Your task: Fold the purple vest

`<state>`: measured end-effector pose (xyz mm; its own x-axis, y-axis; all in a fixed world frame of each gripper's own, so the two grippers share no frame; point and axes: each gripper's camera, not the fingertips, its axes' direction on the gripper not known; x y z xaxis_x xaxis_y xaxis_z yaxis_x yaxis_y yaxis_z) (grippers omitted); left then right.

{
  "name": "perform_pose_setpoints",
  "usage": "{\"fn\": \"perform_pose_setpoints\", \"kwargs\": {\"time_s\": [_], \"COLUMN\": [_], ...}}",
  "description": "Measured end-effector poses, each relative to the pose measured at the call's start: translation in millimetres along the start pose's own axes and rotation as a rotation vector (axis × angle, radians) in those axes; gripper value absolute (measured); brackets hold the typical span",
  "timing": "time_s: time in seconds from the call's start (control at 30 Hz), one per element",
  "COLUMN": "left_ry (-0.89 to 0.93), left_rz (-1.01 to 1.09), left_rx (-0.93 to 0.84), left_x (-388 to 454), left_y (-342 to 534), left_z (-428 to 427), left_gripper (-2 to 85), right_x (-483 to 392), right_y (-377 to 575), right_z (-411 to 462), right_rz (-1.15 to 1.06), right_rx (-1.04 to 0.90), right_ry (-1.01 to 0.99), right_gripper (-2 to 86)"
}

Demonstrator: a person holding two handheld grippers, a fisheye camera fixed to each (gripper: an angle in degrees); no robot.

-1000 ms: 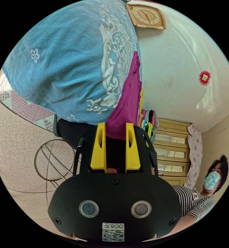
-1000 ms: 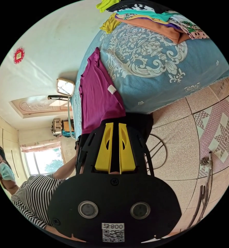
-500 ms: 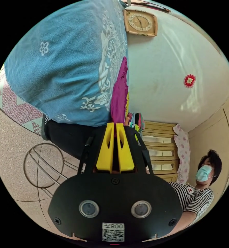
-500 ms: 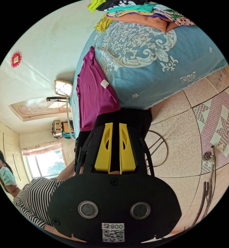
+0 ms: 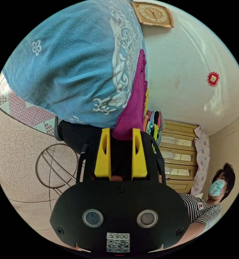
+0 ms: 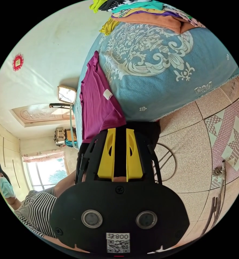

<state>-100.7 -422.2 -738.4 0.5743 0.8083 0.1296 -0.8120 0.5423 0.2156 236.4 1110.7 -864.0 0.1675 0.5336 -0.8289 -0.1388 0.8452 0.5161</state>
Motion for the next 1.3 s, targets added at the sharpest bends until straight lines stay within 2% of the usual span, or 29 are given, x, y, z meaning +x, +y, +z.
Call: {"fn": "perform_pose_setpoints", "kwargs": {"time_s": [0.3,0.7,1.07,1.3], "left_ry": [0.044,0.038,0.055,0.097], "left_rz": [-0.023,-0.050,-0.066,-0.063], "left_rx": [-0.017,0.008,0.084,0.114], "left_x": [-12,-19,-34,-46], "left_y": [23,44,65,75], "left_z": [9,7,-6,-10], "left_gripper": [11.2,10.5,11.9,12.7], "right_x": [8,25,-15,-52], "right_y": [-32,-48,-48,-66], "right_z": [26,21,-65,-93], "right_rz": [-0.065,-0.121,-0.280,-0.354], "right_rx": [-0.027,-0.091,-0.099,-0.082], "right_ry": [0.038,-0.002,-0.228,-0.279], "right_gripper": [7.3,1.2,0.4,0.3]}}
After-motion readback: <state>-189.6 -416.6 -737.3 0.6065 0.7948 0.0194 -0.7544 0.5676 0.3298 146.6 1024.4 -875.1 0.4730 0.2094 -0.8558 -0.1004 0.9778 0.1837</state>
